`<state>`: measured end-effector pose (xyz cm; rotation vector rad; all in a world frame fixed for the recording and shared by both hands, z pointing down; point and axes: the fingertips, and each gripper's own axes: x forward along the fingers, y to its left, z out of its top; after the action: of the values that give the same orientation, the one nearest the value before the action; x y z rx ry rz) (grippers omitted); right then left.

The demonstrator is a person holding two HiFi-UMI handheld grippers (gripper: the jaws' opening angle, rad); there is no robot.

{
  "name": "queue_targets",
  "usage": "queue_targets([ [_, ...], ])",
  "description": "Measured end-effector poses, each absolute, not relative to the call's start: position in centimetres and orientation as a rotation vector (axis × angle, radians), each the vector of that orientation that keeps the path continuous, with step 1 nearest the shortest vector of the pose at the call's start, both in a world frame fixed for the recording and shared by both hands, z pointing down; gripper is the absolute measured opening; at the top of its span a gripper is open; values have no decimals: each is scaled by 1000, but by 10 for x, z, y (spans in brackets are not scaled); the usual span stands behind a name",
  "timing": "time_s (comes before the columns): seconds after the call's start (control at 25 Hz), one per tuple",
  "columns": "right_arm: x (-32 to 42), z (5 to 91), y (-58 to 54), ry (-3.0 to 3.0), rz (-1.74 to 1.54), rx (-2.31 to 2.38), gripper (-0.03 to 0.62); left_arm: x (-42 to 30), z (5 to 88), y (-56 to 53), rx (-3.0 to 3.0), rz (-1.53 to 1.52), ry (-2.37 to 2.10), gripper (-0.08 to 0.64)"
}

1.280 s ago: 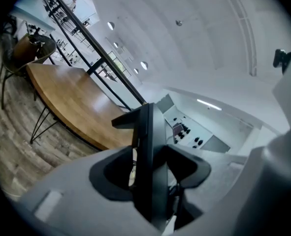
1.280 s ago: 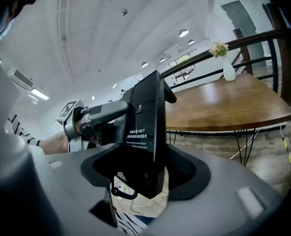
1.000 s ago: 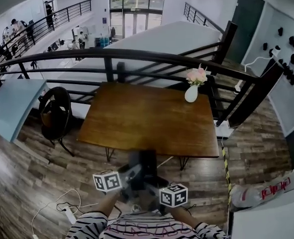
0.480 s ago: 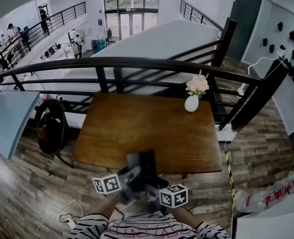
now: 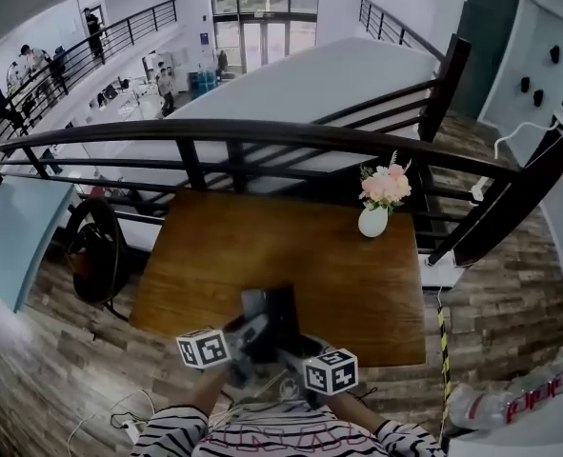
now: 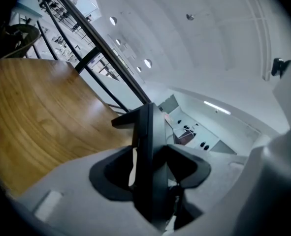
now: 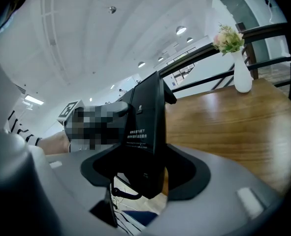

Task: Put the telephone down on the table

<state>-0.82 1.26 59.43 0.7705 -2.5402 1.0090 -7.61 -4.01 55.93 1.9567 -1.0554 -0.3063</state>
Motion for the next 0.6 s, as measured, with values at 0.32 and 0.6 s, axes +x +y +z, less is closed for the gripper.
queue_targets([
  [0.32,-9,596,-51,-2543,1020,755,273,-75,556,-104,1956,-309,-1067,212],
  [0.6,-30,601,-105,-2531,1030,805,273,-95,561,-161,1951,-305,-1021,210],
])
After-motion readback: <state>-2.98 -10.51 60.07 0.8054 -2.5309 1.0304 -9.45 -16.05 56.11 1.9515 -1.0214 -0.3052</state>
